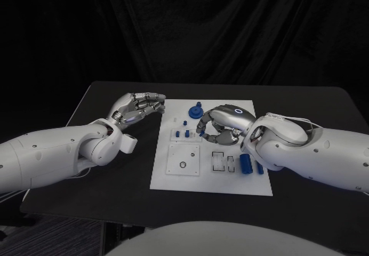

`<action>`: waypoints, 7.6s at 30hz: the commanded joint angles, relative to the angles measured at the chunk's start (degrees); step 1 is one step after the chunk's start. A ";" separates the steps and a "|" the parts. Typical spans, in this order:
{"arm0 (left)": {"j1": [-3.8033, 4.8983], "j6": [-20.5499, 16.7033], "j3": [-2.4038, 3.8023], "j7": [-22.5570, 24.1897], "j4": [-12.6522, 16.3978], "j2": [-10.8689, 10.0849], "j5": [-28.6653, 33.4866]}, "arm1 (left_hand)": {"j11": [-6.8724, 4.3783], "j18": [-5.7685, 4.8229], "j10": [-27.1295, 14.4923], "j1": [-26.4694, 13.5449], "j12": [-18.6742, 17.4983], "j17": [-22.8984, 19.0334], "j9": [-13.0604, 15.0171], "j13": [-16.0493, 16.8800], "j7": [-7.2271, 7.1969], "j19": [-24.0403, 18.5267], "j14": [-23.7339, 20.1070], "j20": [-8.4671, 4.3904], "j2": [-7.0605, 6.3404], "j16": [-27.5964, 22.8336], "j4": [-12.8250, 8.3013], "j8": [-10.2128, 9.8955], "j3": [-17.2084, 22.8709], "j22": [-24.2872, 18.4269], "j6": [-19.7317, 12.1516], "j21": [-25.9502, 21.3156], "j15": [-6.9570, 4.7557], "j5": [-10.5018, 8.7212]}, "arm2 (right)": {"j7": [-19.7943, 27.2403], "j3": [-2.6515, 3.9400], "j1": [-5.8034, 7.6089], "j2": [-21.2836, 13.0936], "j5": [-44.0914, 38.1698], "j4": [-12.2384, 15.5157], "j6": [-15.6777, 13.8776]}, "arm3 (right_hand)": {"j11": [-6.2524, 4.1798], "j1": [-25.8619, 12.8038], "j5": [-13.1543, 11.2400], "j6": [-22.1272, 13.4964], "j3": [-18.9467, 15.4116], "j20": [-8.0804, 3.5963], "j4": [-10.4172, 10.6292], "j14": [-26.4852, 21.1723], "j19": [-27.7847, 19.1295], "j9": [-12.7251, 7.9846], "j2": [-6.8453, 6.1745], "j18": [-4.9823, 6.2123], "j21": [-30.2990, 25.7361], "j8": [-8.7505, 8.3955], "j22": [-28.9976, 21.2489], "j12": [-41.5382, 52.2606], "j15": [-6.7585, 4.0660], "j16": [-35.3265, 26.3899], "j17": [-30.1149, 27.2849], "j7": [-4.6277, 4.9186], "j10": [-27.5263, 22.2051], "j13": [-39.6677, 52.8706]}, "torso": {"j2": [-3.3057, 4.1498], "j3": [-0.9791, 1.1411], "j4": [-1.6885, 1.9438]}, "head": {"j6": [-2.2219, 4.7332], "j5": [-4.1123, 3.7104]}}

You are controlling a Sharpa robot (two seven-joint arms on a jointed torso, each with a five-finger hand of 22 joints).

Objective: Assemble the parts on the task board

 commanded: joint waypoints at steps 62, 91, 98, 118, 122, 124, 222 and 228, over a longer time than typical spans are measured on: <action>-1.68 2.17 0.05 6.49 -0.65 0.97 0.21 | 0.27 0.60 0.96 0.22 -0.40 -0.83 -0.15 -1.08 0.82 -0.47 0.53 0.15 0.60 0.19 -0.66 0.63 1.91 -0.01 0.04 0.14 0.03 0.69 | -3.35 0.05 -5.75 5.96 -6.14 -5.16 5.95 | -1.76 -0.55 -0.03 0.07 -0.18 -0.26 -0.47 2.00 1.83 0.71 -0.86 -0.74 2.07 -0.95 6.23 -0.87 -0.30 1.14 2.44 -0.48 2.94 -0.09 | 0.00 0.04 -0.10 | -0.01 1.42; -1.78 2.33 0.05 5.82 -0.96 1.28 0.21 | 0.29 0.57 0.98 0.13 -0.47 -0.94 -0.18 -1.22 0.86 -0.57 0.53 0.15 0.61 0.19 -0.70 0.63 2.10 0.01 -0.04 0.14 0.07 0.72 | -3.87 0.04 -6.20 6.46 -5.42 -5.94 9.10 | 1.90 -3.47 -10.06 -10.64 -1.09 2.37 1.08 -1.85 -1.92 -2.27 -2.85 0.27 -5.43 -10.54 4.26 -6.31 2.88 -1.47 -2.85 1.03 -7.86 -1.53 | -0.01 0.04 -0.08 | -0.01 1.35; -1.82 2.33 0.05 5.65 -1.05 1.34 0.21 | 0.30 0.56 0.97 0.13 -0.49 -0.96 -0.19 -1.26 0.87 -0.59 0.53 0.15 0.61 0.19 -0.73 0.63 2.16 0.02 -0.07 0.14 0.08 0.73 | -3.15 0.04 -6.22 6.51 -5.42 -6.07 8.77 | 3.10 -3.71 -15.18 -17.77 -6.33 3.81 2.78 -4.01 -3.38 -5.48 -2.71 0.83 -8.79 -14.61 3.33 -6.03 4.11 -1.82 -4.65 -1.23 -14.23 -1.63 | -0.02 0.02 -0.10 | -0.01 1.27; -1.92 1.95 0.05 5.54 -0.58 0.63 0.21 | 0.31 0.55 0.98 0.12 -0.50 -0.98 -0.19 -1.28 0.88 -0.60 0.53 0.15 0.61 0.20 -0.75 0.63 2.19 0.03 -0.08 0.15 0.08 0.74 | -4.20 0.30 0.16 -1.60 -2.00 0.36 5.16 | 3.31 -1.02 -13.39 -11.86 -10.77 4.20 4.23 -4.85 -3.31 -6.31 -0.64 0.98 -9.97 -12.59 3.49 -1.80 4.39 -1.15 -4.88 1.12 -16.78 -1.26 | -0.11 0.09 -0.21 | -0.01 0.88; -1.92 1.74 0.05 5.49 -0.42 0.47 0.21 | 0.33 0.54 0.98 0.10 -0.54 -1.03 -0.20 -1.35 0.90 -0.63 0.53 0.15 0.60 0.20 -0.80 0.63 2.29 0.05 -0.12 0.16 0.10 0.76 | -5.33 0.21 2.76 -4.94 -1.24 2.12 5.18 | 3.05 -1.54 -13.02 -10.83 -11.25 4.00 4.89 -3.38 -1.84 -6.48 -0.34 0.56 -7.65 -12.31 4.26 -0.99 4.14 -0.16 -2.76 1.21 -16.14 -1.32 | -0.07 0.05 -0.10 | -0.01 0.45; -1.92 1.69 0.05 5.48 -0.40 0.45 0.21 | 0.33 0.54 0.99 0.08 -0.54 -1.04 -0.20 -1.36 0.91 -0.64 0.54 0.15 0.60 0.21 -0.81 0.64 2.31 0.06 -0.11 0.16 0.10 0.76 | -5.75 0.16 3.41 -6.19 -1.07 2.51 4.93 | 2.98 -1.78 -13.01 -10.49 -11.46 3.92 5.13 -2.69 -1.21 -6.54 -0.34 0.37 -6.61 -12.23 4.58 -0.88 4.06 0.29 -1.67 1.18 -16.04 -1.42 | -0.04 0.06 -0.10 | -0.01 0.29; -2.95 2.72 0.05 4.64 -1.10 1.30 0.21 | 0.52 0.44 1.14 -0.28 -0.67 -1.46 -0.24 -1.79 1.05 -0.90 0.21 0.11 0.78 0.10 -0.94 0.78 3.02 0.22 -0.15 0.22 0.15 1.00 | -3.32 -0.18 3.24 -7.75 2.94 6.49 3.01 | -1.21 1.00 -11.84 3.12 -0.65 0.23 3.58 2.76 3.75 -2.17 -0.39 -1.00 0.90 -7.82 6.99 -3.91 0.26 1.29 3.94 -0.21 3.15 -6.45 | 0.01 -0.01 -0.05 | -0.01 0.76; -3.26 2.87 0.05 4.63 -1.24 1.42 0.21 | 0.52 0.44 1.14 -0.28 -0.67 -1.46 -0.24 -1.79 1.05 -0.90 0.21 0.11 0.78 0.10 -0.94 0.78 3.02 0.22 -0.15 0.22 0.15 1.00 | -1.84 -0.18 1.71 -4.69 1.88 7.13 4.74 | -1.43 0.92 -12.12 3.42 -0.57 0.12 3.40 3.21 4.15 -1.68 -0.48 -1.15 1.73 -7.59 7.20 -4.12 0.08 1.62 4.86 -0.41 3.67 -6.45 | 0.02 0.01 0.01 | -0.01 0.74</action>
